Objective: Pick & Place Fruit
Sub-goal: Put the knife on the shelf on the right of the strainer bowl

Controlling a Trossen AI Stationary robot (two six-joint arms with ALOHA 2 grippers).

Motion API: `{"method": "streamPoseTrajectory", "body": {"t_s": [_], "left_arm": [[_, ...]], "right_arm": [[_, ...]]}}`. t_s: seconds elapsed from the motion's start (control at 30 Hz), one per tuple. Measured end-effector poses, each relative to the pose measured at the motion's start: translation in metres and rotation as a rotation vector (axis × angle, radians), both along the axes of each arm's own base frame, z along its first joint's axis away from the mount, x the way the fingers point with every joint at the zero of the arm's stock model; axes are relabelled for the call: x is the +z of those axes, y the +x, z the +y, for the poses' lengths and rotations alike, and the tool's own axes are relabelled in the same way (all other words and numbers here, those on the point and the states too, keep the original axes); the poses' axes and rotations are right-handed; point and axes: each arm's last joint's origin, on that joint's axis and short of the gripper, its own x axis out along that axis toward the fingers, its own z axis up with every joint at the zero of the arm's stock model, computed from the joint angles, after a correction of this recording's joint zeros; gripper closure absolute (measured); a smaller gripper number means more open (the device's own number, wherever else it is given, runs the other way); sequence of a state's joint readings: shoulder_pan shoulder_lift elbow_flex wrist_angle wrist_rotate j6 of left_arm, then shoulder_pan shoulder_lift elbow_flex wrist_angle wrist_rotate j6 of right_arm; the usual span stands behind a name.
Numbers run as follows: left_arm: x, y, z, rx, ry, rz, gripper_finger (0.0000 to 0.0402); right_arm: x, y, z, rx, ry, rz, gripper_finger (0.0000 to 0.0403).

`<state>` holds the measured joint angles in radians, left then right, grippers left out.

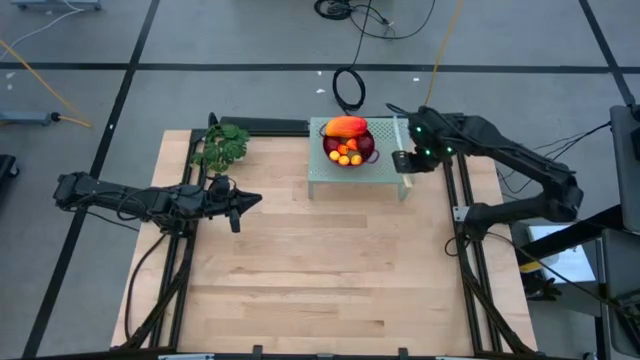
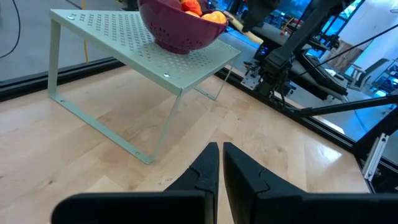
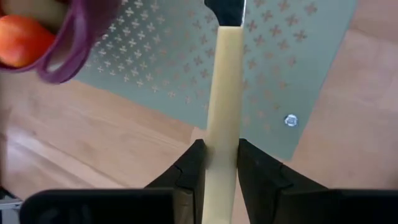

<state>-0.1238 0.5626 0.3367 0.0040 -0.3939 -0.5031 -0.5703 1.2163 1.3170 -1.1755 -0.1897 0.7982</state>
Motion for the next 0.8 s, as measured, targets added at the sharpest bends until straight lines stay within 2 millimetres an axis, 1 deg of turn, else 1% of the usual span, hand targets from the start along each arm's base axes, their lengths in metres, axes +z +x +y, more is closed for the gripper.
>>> {"method": "streamPoseTrajectory", "body": {"t_s": [0.37,0.63,0.8], "left_arm": [[0.000,0.000,0.000,-0.001,0.009,0.003,0.0380],[0.000,0.000,0.000,-0.001,0.010,0.003,0.0380],[0.000,0.000,0.000,-0.003,0.015,0.004,0.0380]], "right_arm": [[-0.016,0.013,-0.018,-0.046,0.082,0.029,0.0335],[-0.017,0.012,-0.029,-0.087,0.122,-0.016,0.0336],[-0.017,0.011,-0.033,-0.113,0.116,-0.033,0.0336]]}}
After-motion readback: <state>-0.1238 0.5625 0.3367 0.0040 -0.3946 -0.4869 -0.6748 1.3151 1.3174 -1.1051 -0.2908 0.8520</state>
